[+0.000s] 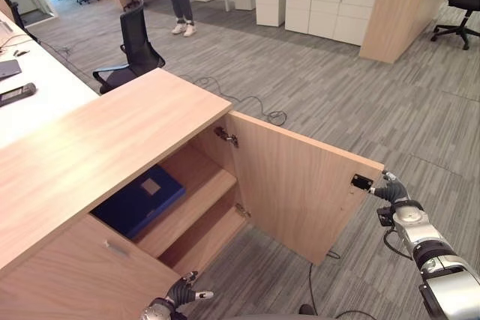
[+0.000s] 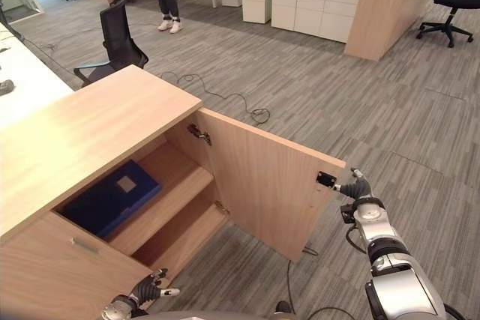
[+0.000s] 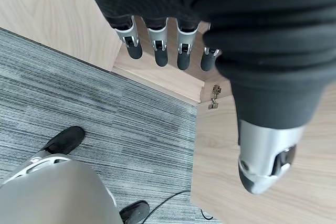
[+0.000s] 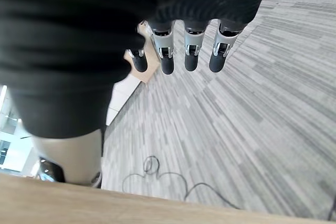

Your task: Put the empty folder in the office cabinet

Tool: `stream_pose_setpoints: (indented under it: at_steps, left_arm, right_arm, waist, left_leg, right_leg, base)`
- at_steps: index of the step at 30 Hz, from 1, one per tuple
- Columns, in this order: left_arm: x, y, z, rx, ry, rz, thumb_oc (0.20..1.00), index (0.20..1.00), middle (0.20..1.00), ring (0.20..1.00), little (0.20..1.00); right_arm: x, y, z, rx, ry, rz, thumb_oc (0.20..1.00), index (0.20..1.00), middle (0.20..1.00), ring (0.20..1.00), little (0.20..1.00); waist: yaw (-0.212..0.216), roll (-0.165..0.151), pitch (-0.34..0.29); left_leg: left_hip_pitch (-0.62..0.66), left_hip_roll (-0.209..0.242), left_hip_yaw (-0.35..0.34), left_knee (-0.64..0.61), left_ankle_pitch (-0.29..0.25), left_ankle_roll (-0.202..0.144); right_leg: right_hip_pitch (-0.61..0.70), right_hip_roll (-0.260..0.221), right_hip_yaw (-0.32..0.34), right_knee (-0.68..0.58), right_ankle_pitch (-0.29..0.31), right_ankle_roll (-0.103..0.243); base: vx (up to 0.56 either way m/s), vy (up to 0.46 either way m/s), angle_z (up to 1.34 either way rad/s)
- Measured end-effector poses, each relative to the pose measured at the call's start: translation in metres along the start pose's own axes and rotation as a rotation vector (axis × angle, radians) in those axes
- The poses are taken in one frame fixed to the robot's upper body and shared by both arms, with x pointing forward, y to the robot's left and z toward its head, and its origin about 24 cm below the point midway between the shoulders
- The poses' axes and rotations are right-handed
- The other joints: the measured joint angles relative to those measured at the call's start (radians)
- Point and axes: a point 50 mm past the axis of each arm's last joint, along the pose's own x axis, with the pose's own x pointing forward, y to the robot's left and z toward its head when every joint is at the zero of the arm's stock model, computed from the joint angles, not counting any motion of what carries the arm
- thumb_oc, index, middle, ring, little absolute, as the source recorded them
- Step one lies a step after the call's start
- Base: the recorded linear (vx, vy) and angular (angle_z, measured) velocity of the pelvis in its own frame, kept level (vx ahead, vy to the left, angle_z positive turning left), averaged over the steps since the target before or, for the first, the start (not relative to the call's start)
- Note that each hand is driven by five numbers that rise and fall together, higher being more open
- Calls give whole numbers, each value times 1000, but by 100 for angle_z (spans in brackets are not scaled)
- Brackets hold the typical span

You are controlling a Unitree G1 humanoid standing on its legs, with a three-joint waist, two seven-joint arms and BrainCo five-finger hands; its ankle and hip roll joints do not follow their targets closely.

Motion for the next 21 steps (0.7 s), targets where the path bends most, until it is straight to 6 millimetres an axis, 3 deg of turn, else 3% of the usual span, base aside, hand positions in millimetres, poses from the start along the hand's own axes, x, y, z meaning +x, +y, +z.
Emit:
stream_pose_setpoints:
  at_steps: [9,13,17,21]
  left_arm:
    - [0,-2,6,-1,-24,-5,1000,1000,1000,1000,1000]
    - [-2,1,3,-9,-19,5,1000,1000,1000,1000,1000]
    - [-6,10,-7,8,16,32,1000,1000,1000,1000,1000]
    - [-7,11,-14,12,44,36,1000,1000,1000,1000,1000]
  right_arm:
    - [-6,13,-15,-18,29,36,1000,1000,1000,1000,1000]
    - [-24,25,-22,-65,-41,116,1000,1000,1000,1000,1000]
    - [-54,47,-25,-245,-154,350,1000,1000,1000,1000,1000]
    - [-65,66,-24,-313,-199,490,1000,1000,1000,1000,1000]
  waist:
    - [1,-13,-22]
    - [0,-20,-39]
    - [-8,-33,-61]
    - [-5,-34,-60]
  left_leg:
    - [-5,5,-27,-24,17,-2]
    - [-10,8,-36,-25,18,-3]
    - [-39,14,-64,-25,27,-6]
    - [-41,16,-77,-24,33,-4]
  right_leg:
    - [5,3,-27,0,1,-6]
    - [4,6,-30,0,-1,-9]
    - [-10,10,-53,0,-3,-12]
    - [-6,10,-64,0,-3,-13]
  base:
    - [1,8,8]
    - [-1,-5,3]
    - [7,-29,17]
    - [14,-25,11]
